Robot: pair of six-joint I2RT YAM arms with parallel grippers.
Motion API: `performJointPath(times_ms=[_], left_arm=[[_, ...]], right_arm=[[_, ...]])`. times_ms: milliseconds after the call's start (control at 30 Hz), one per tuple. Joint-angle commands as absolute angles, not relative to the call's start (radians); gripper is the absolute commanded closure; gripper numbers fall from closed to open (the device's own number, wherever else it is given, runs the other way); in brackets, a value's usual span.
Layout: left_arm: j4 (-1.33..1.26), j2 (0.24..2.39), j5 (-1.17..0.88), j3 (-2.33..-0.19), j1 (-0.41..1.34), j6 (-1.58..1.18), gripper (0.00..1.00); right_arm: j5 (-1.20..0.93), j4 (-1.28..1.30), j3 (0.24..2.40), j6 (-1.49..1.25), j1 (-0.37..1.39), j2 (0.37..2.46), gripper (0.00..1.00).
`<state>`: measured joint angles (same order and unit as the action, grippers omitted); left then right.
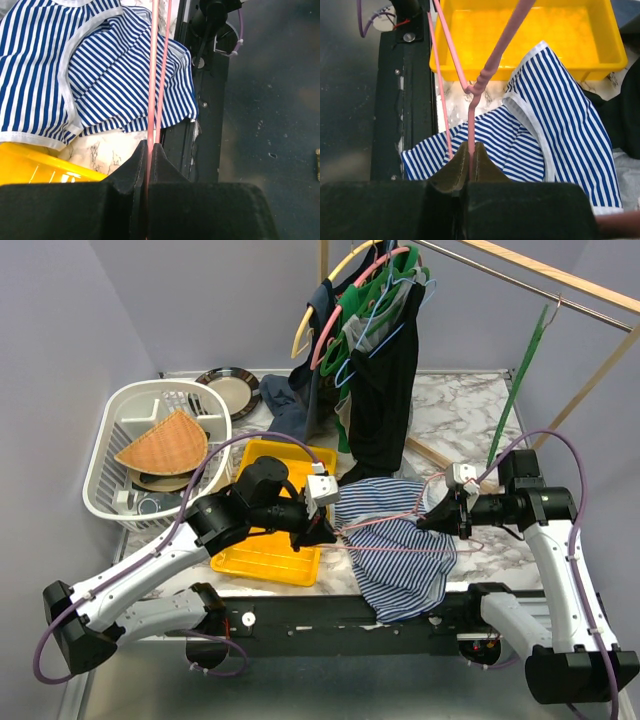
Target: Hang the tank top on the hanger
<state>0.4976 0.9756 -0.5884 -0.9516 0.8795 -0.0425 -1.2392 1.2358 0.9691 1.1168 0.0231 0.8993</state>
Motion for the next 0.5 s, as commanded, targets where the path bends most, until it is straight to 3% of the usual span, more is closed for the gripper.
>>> performJointPath(times_ms=[0,33,133,167,233,467], left_arm=[[0.373,0.977,-0.522,-0.957,0.877,-0.077,1.0],[0.345,0.971,-0.487,-0.95,0.877,-0.086,0.89],[0.315,0.945,-0.378,-0.904,0.876,-0.1,0.34],[0.308,0.936,-0.358,-0.885,0.876,-0.1,0.28],[0.302,0.913,-0.293,-0.833,0.876,-0.094,0.22],[0.345,0.925,-0.097,-0.79,0.96,-0.167,0.2]], right_arm=[[-1.12,1.31,1.051,1.059,0.031,0.893,0.99],[-1.073,1.307,1.072,1.039,0.031,0.885,0.99],[-0.901,1.283,1.078,0.967,0.029,0.813,0.99],[-0.837,1.263,1.075,0.931,0.028,0.787,1.0],[-0.773,1.23,1.072,0.885,0.028,0.692,0.99],[-0.586,1.281,1.106,0.834,-0.032,0.603,1.0]])
